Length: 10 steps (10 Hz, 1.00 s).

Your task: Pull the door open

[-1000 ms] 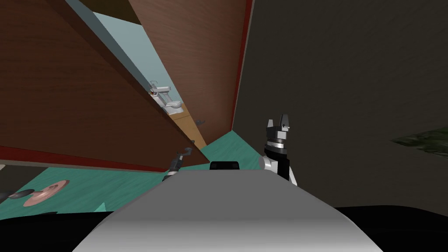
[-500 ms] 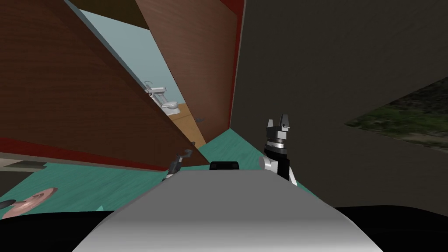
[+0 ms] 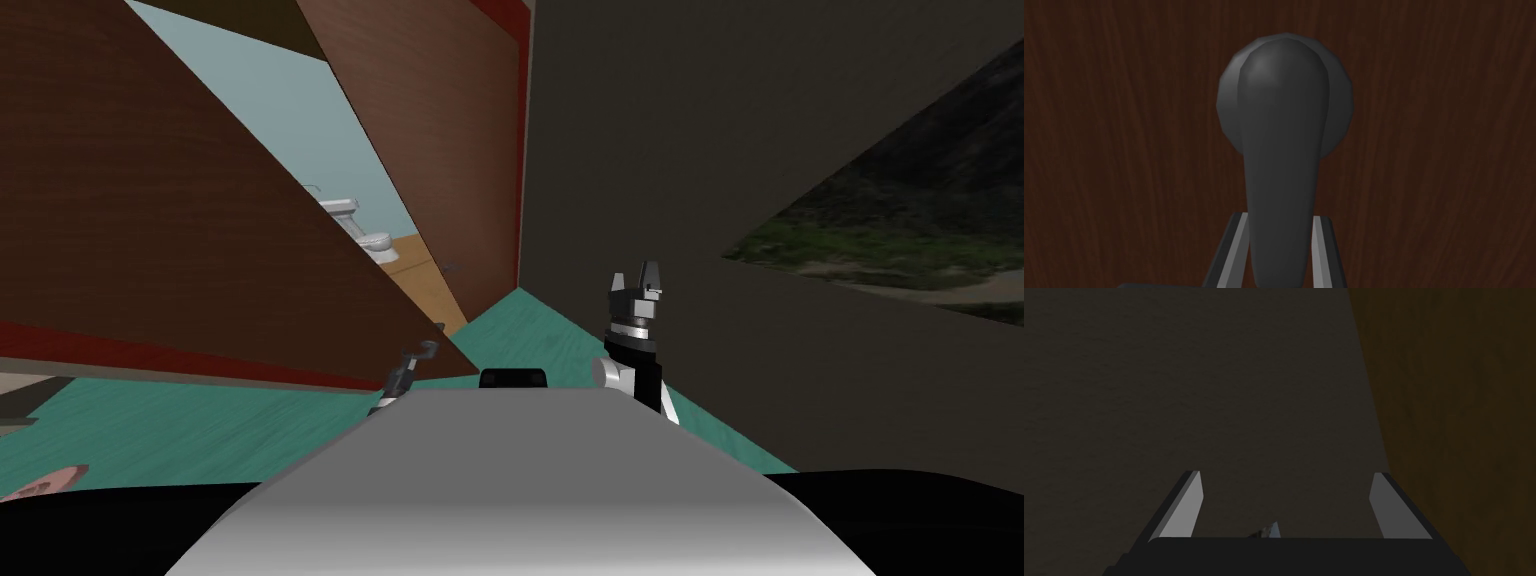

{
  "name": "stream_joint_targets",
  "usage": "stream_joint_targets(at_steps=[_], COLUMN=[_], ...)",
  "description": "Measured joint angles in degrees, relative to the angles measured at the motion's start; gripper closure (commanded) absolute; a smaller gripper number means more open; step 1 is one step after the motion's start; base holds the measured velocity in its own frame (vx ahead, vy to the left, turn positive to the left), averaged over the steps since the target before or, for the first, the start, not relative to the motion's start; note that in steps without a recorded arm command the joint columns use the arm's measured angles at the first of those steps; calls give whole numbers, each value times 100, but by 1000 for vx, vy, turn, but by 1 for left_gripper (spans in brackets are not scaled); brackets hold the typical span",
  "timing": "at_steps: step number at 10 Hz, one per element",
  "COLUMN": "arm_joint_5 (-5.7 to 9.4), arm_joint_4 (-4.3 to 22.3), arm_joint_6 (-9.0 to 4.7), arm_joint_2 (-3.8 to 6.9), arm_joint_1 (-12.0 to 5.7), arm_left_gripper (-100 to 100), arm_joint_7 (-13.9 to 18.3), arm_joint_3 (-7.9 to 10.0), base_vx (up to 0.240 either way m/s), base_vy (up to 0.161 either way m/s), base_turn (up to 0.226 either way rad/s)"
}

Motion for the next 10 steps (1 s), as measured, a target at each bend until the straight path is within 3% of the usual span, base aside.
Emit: stream_joint_targets(at_steps=[4,7,10], arm_joint_5=[-43,-57,-112], arm_joint_4=[265,254,547], arm_joint_6=[-213,-65,-11], arm_joint_2=[44,40,15], arm_joint_1=[-120,-221,-601], arm_left_gripper=[100,100,100], arm_joint_7=[80,64,79], arm_joint_3=[-81,-47,-31], base_vx=[-217,-187,-216], base_vy=[53,10,44], base_turn=[-133,-95,-124])
